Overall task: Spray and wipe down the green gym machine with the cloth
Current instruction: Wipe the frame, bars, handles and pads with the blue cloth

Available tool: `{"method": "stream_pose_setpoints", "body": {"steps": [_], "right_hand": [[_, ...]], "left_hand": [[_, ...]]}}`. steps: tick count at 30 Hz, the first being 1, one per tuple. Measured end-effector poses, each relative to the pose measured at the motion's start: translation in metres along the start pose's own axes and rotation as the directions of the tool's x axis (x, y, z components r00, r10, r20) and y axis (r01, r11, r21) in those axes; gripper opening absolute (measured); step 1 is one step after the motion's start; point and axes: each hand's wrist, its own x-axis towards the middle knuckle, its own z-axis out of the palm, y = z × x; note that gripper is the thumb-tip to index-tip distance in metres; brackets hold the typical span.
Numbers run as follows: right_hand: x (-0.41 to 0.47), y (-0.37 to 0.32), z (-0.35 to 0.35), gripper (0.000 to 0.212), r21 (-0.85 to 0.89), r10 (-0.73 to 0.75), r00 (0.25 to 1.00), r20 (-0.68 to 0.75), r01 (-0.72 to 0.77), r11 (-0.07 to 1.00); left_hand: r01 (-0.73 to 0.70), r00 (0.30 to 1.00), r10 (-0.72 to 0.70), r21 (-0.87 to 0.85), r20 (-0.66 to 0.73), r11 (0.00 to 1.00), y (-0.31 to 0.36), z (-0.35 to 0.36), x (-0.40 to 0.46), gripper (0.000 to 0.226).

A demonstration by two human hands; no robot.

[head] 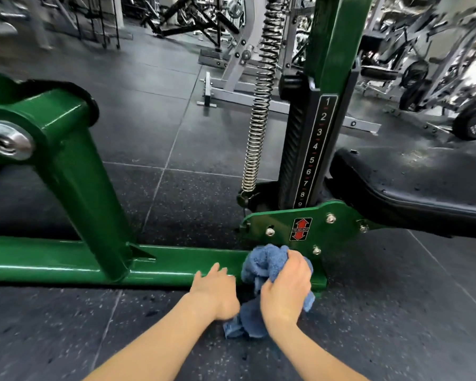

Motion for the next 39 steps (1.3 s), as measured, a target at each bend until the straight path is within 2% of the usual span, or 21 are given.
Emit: {"method": "stream_pose_setpoints", "body": {"steps": [3,5,7,10,12,13,16,18,20,22,24,27,30,32,36,39], "right_hand": [[0.004,0.005,0.008,0.069,-0.069,0.019,0.991,0.132,-0.010,0.998],[0.004,0.013,0.008,0.061,-0.164,0.094,0.966,0.240,-0.055,0.985],[0.001,0.016,-0.002,0.051,-0.212,0.114,0.956,0.269,-0.057,0.976],[-0.002,0.020,-0.016,0.058,-0.142,-0.149,0.954,0.261,0.191,0.971],[0.002,0.012,-0.034,0.066,-0.094,-0.338,0.929,0.149,0.353,0.931],[0.008,0.004,-0.046,0.066,-0.060,-0.385,0.921,0.067,0.389,0.919],[0.030,-0.032,-0.088,0.064,0.032,-0.426,0.892,-0.152,0.436,0.900],[0.048,-0.056,-0.108,0.061,0.065,-0.425,0.866,-0.263,0.456,0.888],[0.069,-0.083,-0.130,0.057,0.091,-0.397,0.837,-0.376,0.460,0.883],[0.088,-0.112,-0.152,0.056,0.132,-0.359,0.807,-0.469,0.466,0.875],[0.105,-0.136,-0.170,0.058,0.152,-0.362,0.765,-0.533,0.507,0.848],[0.117,-0.150,-0.169,0.063,0.050,-0.454,0.714,-0.533,0.562,0.825],[0.109,-0.125,-0.135,0.082,-0.136,-0.586,0.716,-0.380,0.583,0.801],[0.101,-0.101,-0.113,0.094,-0.246,-0.629,0.723,-0.286,0.580,0.777],[0.091,-0.072,-0.099,0.084,-0.357,-0.667,0.724,-0.175,0.584,0.729],[0.085,-0.063,-0.096,0.074,-0.351,-0.638,0.761,-0.118,0.568,0.744]], "left_hand": [[-0.024,0.999,0.023,-0.031,-0.027,0.999,0.004,-0.002,-0.002,0.059],[-0.031,0.998,0.025,-0.120,-0.052,0.992,0.003,-0.004,-0.001,0.058],[-0.043,0.995,0.017,-0.262,-0.100,0.964,0.002,-0.008,0.000,0.058],[-0.083,0.974,-0.035,-0.499,-0.222,0.863,0.003,-0.023,-0.002,0.057],[-0.109,0.942,-0.116,-0.615,-0.315,0.781,0.007,-0.039,-0.006,0.054],[-0.130,0.918,-0.163,-0.661,-0.362,0.739,0.009,-0.047,-0.008,0.052],[-0.177,0.841,-0.304,-0.759,-0.448,0.627,0.017,-0.070,-0.017,0.057],[-0.203,0.772,-0.352,-0.730,-0.529,0.653,0.026,-0.078,-0.026,0.057],[-0.267,0.660,-0.348,-0.641,-0.665,0.720,0.032,-0.084,-0.037,0.056],[-0.358,0.565,-0.291,-0.547,-0.772,0.756,0.039,-0.091,-0.048,0.053],[-0.434,0.523,-0.207,-0.468,-0.827,0.770,0.044,-0.100,-0.054,0.054],[-0.480,0.533,-0.173,-0.465,-0.828,0.744,0.047,-0.109,-0.054,0.061],[-0.452,0.597,-0.213,-0.544,-0.773,0.707,0.046,-0.110,-0.053,0.062],[-0.428,0.632,-0.198,-0.552,-0.749,0.716,0.045,-0.108,-0.052,0.057],[-0.367,0.682,-0.164,-0.529,-0.712,0.765,0.046,-0.102,-0.049,0.033],[-0.324,0.724,-0.120,-0.487,-0.680,0.811,0.047,-0.097,-0.050,0.033]]}}
